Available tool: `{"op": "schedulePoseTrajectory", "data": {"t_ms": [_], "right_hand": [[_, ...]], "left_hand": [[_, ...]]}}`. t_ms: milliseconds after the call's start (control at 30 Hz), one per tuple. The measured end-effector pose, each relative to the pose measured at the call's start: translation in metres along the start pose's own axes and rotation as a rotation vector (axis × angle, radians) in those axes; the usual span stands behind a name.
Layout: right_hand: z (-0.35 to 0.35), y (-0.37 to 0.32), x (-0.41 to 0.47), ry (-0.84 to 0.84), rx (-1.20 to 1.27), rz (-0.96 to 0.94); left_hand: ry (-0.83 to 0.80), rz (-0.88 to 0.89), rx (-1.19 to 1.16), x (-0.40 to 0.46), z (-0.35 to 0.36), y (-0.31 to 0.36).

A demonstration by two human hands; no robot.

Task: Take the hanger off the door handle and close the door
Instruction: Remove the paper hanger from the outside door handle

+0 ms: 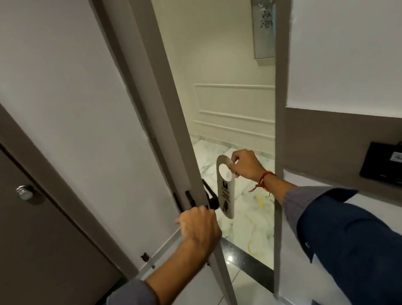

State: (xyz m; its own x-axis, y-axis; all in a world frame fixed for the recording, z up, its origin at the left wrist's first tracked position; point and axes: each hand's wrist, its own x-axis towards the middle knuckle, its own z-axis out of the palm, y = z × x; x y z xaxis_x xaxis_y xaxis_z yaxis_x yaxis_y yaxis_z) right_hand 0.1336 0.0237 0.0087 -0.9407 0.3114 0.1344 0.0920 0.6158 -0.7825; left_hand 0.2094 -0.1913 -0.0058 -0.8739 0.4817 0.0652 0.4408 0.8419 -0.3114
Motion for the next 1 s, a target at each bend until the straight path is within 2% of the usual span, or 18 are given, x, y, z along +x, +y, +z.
{"op": "schedulePoseTrajectory", "data": {"t_ms": [133,167,267,367,467,533,600,767,867,1000], "right_hand": [[-0.042,-0.006,-0.036,0.088,0.265,0.076],[-0.052,-0.006,-0.046,0.098,0.342,0.093],[-0.079,0.007,-0.078,0.138,0.543,0.151],[-0.103,0.042,-0.130,0.198,0.638,0.242],[-0.117,0.082,-0.194,0.190,0.486,0.286],[-0.127,0.116,-0.242,0.247,0.412,0.319],[-0.141,0.153,-0.300,0.333,0.415,0.388],[-0.178,0.221,-0.440,0.407,0.410,0.600],[-0.210,0.255,-0.536,0.581,0.452,0.652],[-0.249,0.290,-0.655,0.884,0.466,0.740]], "left_hand": [[0.215,0.158,-0.256,0.000,-0.039,0.028],[0.231,0.146,-0.309,0.007,-0.042,0.035],[0.062,0.155,-0.535,0.023,-0.037,0.063],[-0.038,0.404,-0.895,0.029,-0.013,0.104],[-0.318,0.551,-1.248,0.015,0.012,0.148],[-0.481,0.612,-1.387,0.000,0.025,0.182],[-0.588,0.701,-1.438,-0.021,0.029,0.224],[-0.726,0.850,-1.436,-0.086,0.000,0.335],[-0.799,0.921,-1.424,-0.141,-0.022,0.420],[-0.893,0.922,-1.397,-0.224,-0.036,0.522]]}}
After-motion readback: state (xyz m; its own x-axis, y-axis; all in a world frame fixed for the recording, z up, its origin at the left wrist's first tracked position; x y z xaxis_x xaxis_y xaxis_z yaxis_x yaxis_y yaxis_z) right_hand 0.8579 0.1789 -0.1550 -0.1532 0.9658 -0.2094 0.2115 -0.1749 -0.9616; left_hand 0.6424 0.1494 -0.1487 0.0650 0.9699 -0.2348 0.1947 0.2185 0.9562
